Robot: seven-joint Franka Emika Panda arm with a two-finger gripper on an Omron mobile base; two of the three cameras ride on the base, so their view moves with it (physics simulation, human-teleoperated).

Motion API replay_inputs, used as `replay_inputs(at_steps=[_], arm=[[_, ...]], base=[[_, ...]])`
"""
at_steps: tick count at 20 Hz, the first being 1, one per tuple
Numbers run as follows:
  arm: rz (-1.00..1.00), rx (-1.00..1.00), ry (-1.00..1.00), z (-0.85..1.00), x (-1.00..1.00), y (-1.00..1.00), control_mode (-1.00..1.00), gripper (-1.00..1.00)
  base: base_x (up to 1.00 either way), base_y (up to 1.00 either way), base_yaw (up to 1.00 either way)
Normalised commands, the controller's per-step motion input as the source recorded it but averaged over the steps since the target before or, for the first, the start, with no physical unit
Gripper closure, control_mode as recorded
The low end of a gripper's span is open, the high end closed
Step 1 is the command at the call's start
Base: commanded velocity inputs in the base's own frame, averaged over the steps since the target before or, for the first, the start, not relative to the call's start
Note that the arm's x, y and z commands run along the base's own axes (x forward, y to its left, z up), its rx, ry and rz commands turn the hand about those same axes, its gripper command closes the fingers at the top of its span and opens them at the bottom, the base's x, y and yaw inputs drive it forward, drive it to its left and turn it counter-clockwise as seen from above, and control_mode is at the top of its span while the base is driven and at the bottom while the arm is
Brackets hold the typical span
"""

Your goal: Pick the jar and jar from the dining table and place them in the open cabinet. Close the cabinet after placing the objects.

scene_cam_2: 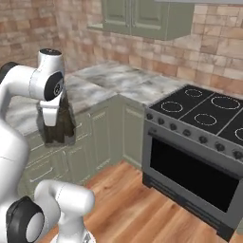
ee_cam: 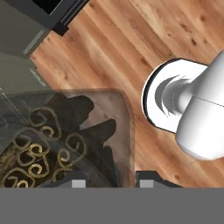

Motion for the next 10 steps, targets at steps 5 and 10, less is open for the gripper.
replay_inputs(at_steps=[5, 10], arm=[[0.00, 0.00, 0.00, 0.00, 0.00, 0.00, 1.00, 1.00], [0.00, 0.00, 0.00, 0.00, 0.00, 0.00, 1.00, 1.00]], base=[[-0.43, 0.28, -0.59], [-0.36, 0.27, -0.61]])
